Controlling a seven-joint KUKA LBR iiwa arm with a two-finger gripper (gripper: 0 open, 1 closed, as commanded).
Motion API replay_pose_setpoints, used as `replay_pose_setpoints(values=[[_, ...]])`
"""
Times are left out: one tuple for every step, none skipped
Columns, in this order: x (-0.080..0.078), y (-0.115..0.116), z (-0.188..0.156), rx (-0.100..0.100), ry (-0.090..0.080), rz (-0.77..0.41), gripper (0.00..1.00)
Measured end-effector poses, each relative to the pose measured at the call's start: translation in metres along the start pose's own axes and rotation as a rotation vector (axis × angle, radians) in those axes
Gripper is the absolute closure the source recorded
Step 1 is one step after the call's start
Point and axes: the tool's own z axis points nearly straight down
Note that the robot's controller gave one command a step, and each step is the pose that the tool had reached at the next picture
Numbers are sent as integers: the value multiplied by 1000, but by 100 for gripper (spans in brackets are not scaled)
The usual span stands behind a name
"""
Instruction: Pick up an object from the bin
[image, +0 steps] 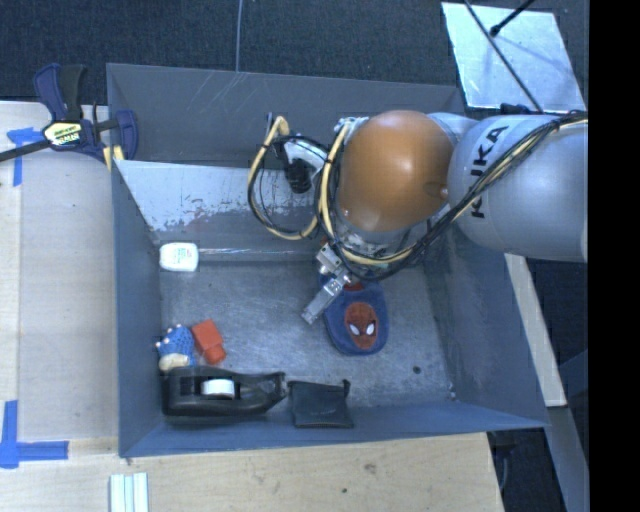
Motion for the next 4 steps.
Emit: replay_pose_setpoints(values=[[-1, 0, -1, 1, -4, 3, 100], [-1, -1, -1, -1, -5, 3, 100], [-1, 0, -1, -1, -5, 3, 100], [-1, 0, -1, -2, -5, 4, 100]])
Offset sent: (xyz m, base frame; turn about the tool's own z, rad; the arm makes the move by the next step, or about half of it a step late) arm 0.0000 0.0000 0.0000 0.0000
